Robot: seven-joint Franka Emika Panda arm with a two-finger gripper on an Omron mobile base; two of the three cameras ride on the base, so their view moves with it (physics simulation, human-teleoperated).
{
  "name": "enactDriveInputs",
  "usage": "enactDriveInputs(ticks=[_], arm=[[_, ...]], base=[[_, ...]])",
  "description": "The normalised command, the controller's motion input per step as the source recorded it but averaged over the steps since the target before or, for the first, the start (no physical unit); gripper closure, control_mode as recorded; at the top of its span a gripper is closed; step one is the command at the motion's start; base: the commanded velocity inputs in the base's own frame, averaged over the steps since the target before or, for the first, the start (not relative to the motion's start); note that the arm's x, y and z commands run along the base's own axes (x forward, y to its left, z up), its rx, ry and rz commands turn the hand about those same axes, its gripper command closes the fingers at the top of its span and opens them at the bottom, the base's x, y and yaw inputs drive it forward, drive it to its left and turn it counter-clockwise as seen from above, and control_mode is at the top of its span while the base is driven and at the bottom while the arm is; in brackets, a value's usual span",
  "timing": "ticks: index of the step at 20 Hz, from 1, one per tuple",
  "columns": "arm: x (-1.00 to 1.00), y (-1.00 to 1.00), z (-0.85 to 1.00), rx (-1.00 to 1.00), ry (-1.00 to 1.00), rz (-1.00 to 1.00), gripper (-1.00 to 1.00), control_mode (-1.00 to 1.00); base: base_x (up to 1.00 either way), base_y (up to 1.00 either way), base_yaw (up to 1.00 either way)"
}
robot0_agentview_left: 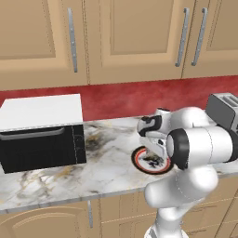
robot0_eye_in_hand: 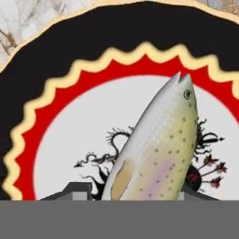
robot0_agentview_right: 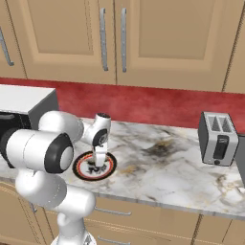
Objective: Place the fish on the counter behind the older fish on the same shelf of the fridge to maintain FIFO order. Close the fridge door when finished.
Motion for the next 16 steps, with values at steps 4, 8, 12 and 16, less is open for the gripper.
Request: enactDriveInputs(ticks=[4, 8, 12, 16], arm=[[-0.46, 0.00, 0.71, 0.00, -0.24, -0.07, 1.00, -1.00], [-0.64, 0.00, 0.94, 0.00, -0.22, -0.06, 1.00, -1.00], [-0.61, 0.00, 1.00, 0.00, -0.18, -0.04, 1.00, -1.00], [-0.68, 0.00, 0.82, 0.00, -0.14, -0.05, 1.00, -1.00]], base=[[0.00, 0.00, 0.00], [0.00, 0.00, 0.00], [0.00, 0.00, 0.00], [0.00, 0.00, 0.00]])
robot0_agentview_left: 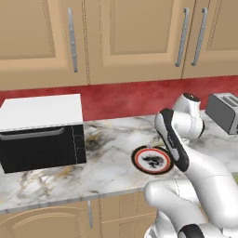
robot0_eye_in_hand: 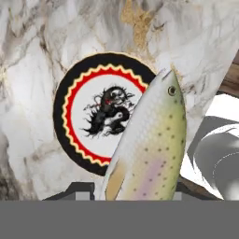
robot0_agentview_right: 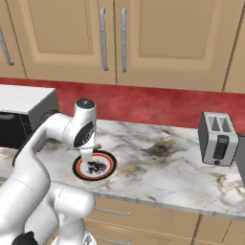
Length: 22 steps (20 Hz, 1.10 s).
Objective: Place the fish on the counter behind the older fish on the same shelf of the fridge to maintain FIFO order. Close the fridge door when finished.
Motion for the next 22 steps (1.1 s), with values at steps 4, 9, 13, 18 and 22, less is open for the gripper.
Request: enactDriveInputs(ticks=[4, 9, 13, 18, 22], arm=[[-0.94, 0.00, 0.48, 0.00, -0.14, -0.11, 1.00, -1.00], [-0.81, 0.01, 0.42, 0.00, -0.12, -0.09, 1.00, -1.00], [-0.19, 0.02, 0.51, 0.00, -0.02, -0.05, 1.00, -1.00], [0.00, 0.00, 0.45, 0.00, 0.00, 0.00, 1.00, -1.00], [0.00, 0.00, 0.01, 0.00, 0.00, 0.00, 1.00, -1.00]], base=[[0.00, 0.00, 0.00], [0.00, 0.00, 0.00], [0.00, 0.00, 0.00], [0.00, 0.00, 0.00], [0.00, 0.00, 0.00]])
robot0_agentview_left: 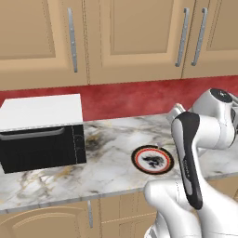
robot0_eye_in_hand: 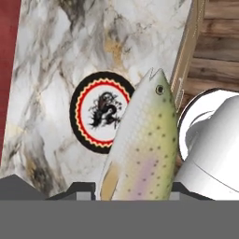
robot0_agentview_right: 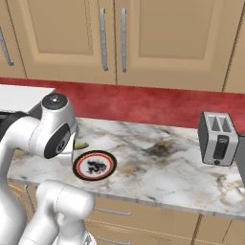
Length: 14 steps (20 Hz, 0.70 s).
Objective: Place the fish on the counter behind the older fish on the same shelf of the fridge to maintain FIFO order. Close the fridge door when finished.
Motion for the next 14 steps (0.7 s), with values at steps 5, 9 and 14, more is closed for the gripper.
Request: enactDriveInputs(ticks=[5, 9, 14], arm=[[-0.01, 0.02, -0.01, 0.00, 0.00, 0.00, 1.00, 1.00], [0.00, 0.00, 0.00, 0.00, 0.00, 0.00, 1.00, 1.00], [0.00, 0.00, 0.00, 0.00, 0.00, 0.00, 1.00, 1.00]], base=[[-0.42, 0.15, 0.00], [-0.90, 0.55, 0.08], [-0.97, 0.30, 0.23]])
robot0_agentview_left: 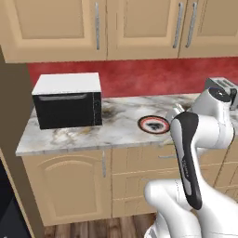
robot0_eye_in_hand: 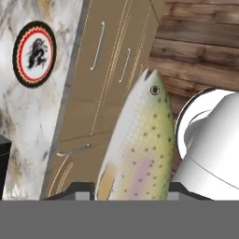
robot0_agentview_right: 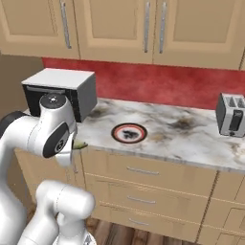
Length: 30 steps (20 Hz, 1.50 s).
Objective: Place the fish on the counter behind the older fish on the same shelf of the fridge to maintain FIFO order. Close the fridge door when finished.
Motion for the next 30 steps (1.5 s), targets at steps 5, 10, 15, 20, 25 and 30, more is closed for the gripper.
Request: enactDriveInputs(ticks=[5, 10, 15, 20, 25, 30], arm=[[0.00, 0.00, 0.00, 0.00, 0.00, 0.00, 1.00, 1.00], [0.00, 0.00, 0.00, 0.00, 0.00, 0.00, 1.00, 1.00], [0.00, 0.00, 0.00, 0.00, 0.00, 0.00, 1.00, 1.00], [0.00, 0.00, 0.00, 0.00, 0.00, 0.00, 1.00, 1.00], [0.00, 0.00, 0.00, 0.00, 0.00, 0.00, 1.00, 1.00], [0.00, 0.00, 0.00, 0.00, 0.00, 0.00, 1.00, 1.00]], base=[[-1.00, 0.00, 0.29], [-1.00, 0.05, 0.38], [-0.85, 0.45, 0.49], [-0.42, 0.82, 0.52], [0.18, 1.00, 0.30], [0.44, 1.00, 0.15]])
